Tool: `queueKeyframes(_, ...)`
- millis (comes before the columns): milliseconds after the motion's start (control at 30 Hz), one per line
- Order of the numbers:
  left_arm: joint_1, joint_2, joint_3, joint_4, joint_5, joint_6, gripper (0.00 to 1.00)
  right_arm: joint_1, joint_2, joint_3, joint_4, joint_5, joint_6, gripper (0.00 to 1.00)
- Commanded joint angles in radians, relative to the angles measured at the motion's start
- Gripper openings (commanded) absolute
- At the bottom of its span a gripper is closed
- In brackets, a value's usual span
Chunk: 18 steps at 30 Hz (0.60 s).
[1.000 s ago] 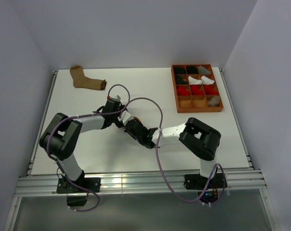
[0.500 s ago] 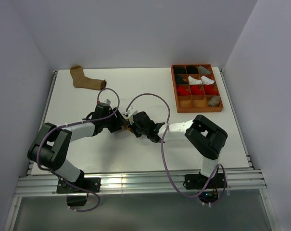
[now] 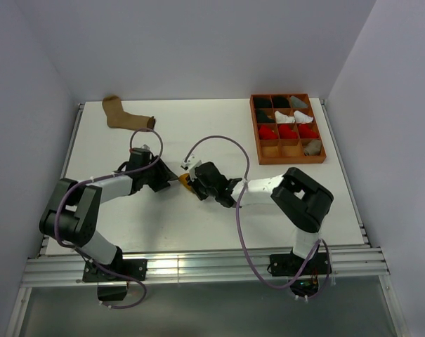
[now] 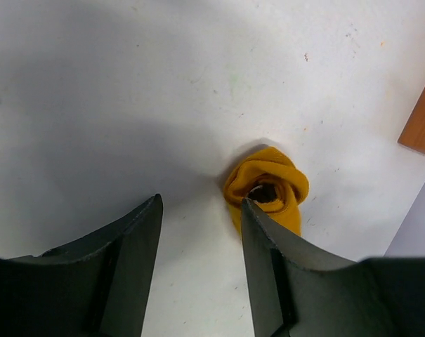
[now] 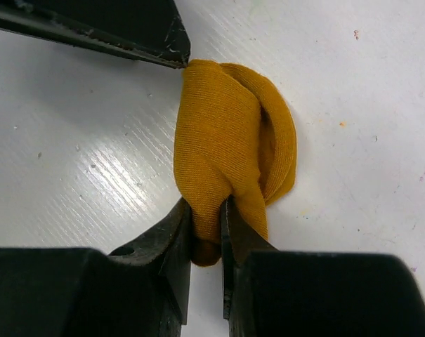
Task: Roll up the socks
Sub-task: Roll the sock at the center of the board.
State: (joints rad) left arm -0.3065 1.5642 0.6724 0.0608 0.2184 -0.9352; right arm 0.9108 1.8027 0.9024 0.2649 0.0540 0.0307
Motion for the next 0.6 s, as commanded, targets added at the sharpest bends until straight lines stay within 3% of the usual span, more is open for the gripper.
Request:
queueKeyframes(0, 0.003, 0.031, 0.026, -0.024, 0.036, 0.029, 0.54, 0.017, -0.008, -0.002, -0.056, 0.027, -0.015, 0.0)
queueKeyframes(133, 0.003, 0.04, 0.012, 0.0, 0.042, 0.024, 0.53, 0.017, -0.013, 0.012, -0.064, -0.028, -0.008, 0.0)
queueKeyframes(300, 0.003, -0.019, -0.088, 0.146, 0.07, 0.01, 0.57, 0.005, -0.025, 0.046, -0.107, -0.124, 0.018, 0.0)
queueKeyframes(567, 0.001, -0.142, -0.266, 0.338, 0.081, -0.016, 0.63, -0.108, 0.01, 0.104, -0.164, -0.452, 0.106, 0.0)
